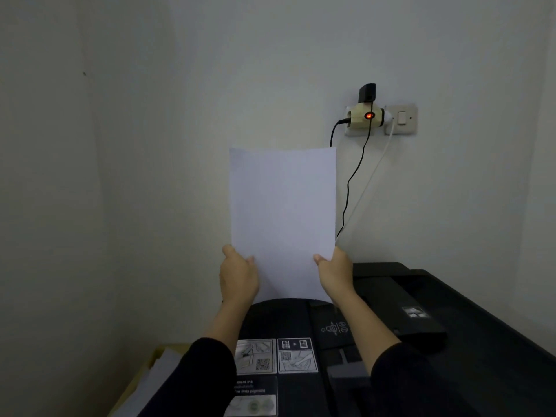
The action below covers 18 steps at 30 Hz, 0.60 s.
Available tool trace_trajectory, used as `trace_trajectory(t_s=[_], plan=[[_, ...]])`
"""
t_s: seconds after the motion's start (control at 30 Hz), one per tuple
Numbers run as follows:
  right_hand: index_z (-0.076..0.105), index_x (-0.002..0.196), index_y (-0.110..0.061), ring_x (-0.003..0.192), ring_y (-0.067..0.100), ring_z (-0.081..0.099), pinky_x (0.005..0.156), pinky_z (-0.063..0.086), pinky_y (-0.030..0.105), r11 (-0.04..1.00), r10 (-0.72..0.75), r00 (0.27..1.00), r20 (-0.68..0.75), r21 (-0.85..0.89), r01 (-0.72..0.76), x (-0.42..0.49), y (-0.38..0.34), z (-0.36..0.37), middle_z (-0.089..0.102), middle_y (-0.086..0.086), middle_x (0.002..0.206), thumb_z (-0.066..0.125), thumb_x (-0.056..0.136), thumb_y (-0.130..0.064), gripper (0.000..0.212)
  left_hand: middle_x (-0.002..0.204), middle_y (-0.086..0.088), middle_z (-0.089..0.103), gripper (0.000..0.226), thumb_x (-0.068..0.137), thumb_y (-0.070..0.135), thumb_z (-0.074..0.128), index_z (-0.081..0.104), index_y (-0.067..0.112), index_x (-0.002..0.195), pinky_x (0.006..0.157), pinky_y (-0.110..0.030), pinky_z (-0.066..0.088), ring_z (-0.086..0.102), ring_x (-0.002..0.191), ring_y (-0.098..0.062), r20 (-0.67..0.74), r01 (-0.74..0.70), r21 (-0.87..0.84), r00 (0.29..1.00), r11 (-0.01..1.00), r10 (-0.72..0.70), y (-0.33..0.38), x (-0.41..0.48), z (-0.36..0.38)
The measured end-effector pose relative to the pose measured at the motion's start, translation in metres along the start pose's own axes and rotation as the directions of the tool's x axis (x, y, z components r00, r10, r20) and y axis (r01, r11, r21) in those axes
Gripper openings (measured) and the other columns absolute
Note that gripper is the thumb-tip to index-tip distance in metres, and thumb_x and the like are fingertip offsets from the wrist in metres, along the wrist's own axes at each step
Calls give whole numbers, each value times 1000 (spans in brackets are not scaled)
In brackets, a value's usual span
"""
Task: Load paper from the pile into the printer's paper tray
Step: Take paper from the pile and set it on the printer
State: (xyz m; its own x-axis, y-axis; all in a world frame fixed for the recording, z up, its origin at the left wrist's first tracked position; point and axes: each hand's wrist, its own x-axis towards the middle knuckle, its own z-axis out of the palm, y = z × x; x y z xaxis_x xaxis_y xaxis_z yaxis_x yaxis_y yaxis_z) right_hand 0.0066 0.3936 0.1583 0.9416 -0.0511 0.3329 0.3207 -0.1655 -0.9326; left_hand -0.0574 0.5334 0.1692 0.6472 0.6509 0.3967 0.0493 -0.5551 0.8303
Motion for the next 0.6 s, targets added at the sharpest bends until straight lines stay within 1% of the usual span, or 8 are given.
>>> trace_trajectory(t_s=[0.17,0.23,0.3,0.33,0.37,0.43,0.5,0.6], plan=[[62,97,2,76,22,54,63,42,24,995,33,999,7,-98,-33,2,-19,-6,60,9,88,52,85,-3,17,107,-20,61,30,90,3,44,48,-4,119,70,-32,47,58,85,-32,-49,49,54,998,997,-46,12,6,-14],[52,74,-2,64,21,46,60,35,26,986,99,995,11,-139,-97,-1,-26,-7,51,9,71,48,81,-1,9,90,-15,59,14,89,4,43,53,-5,95,64,-29,41,52,68,-25,1,96,108,995,990,-97,16,10,-21],[40,64,-9,55,18,35,56,28,27,970,170,984,50,-184,-158,-6,-29,-6,38,5,63,47,81,0,20,67,-6,47,28,91,5,43,43,3,63,60,-27,37,39,54,-19,48,130,186,989,974,-141,15,10,-25],[43,65,-9,53,17,34,55,28,27,961,209,975,72,-198,-191,-10,-29,-6,38,5,64,47,82,-1,20,62,-4,40,36,92,6,43,35,8,57,60,-28,37,39,56,-20,73,133,207,986,969,-150,13,9,-28],[53,75,-4,53,17,37,56,30,27,952,241,966,92,-217,-217,-14,-28,-6,42,6,68,48,84,-2,11,61,-4,37,39,92,7,43,30,11,55,64,-28,36,39,59,-21,103,135,234,981,963,-163,10,7,-31],[57,106,7,66,20,56,62,37,27,937,302,945,128,-221,-269,-18,-20,-5,56,9,89,50,87,-4,23,64,-6,39,40,92,7,41,28,11,54,68,-28,35,38,59,-20,186,113,345,965,932,-186,3,3,-32],[54,106,5,90,28,64,67,40,29,906,346,925,159,-313,-286,-24,-15,-4,59,15,102,53,87,-6,22,66,-6,40,37,92,10,39,33,9,56,70,-28,36,44,68,-23,239,106,431,944,896,-226,-7,-1,-29],[56,99,3,95,32,62,69,43,30,838,387,899,205,-485,-250,-34,-9,-2,59,17,100,56,85,-5,16,91,-13,57,25,91,12,43,50,6,68,81,-33,48,56,90,-30,286,101,482,921,871,-265,-18,-12,-26]])
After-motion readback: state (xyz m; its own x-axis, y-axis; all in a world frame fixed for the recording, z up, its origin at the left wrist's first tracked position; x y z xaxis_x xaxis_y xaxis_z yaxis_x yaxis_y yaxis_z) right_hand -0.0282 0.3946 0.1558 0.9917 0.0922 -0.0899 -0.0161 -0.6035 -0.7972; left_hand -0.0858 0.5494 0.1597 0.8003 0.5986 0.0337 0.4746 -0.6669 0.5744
